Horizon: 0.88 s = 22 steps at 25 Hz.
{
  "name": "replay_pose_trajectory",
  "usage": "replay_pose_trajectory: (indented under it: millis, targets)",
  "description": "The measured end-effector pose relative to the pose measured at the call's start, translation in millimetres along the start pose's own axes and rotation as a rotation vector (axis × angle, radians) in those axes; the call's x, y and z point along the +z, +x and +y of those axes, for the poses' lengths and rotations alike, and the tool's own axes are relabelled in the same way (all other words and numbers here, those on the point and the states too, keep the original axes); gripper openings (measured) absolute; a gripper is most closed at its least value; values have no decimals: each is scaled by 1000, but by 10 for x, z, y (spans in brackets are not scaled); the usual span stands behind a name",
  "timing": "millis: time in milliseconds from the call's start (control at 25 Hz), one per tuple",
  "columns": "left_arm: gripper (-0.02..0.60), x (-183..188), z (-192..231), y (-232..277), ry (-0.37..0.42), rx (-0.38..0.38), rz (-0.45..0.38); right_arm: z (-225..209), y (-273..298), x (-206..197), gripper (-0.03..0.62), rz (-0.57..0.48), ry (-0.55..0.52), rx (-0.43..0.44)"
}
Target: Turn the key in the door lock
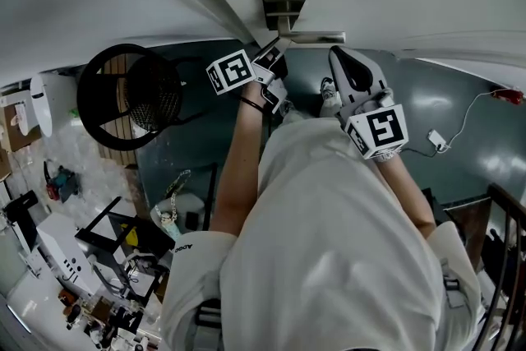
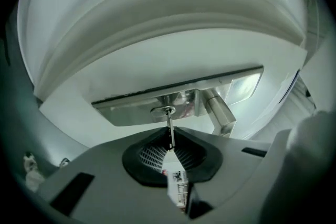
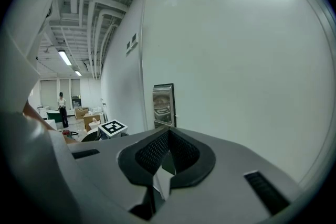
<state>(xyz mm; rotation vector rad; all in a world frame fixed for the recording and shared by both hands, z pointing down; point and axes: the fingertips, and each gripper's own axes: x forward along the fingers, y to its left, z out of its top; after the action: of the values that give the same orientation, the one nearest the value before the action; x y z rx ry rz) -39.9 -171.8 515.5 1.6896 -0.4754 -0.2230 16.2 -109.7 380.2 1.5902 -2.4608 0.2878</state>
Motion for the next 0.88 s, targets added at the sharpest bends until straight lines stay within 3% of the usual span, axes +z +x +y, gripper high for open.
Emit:
replay_pose_trajectory:
  millis: [200, 400, 640, 880]
  targets:
    - [35, 0, -78, 14, -161, -239, 21, 39, 33, -23, -8, 9, -7, -15]
    - [49, 10, -64, 1, -269, -381, 23, 40, 39, -53, -8, 22, -8, -39]
    - [54, 11, -61, -4, -283, -403, 17, 43, 34, -74, -8, 30, -10, -56]
    - [54, 6, -65, 13, -154, -298, 21, 51, 20, -56, -8, 19, -18, -36]
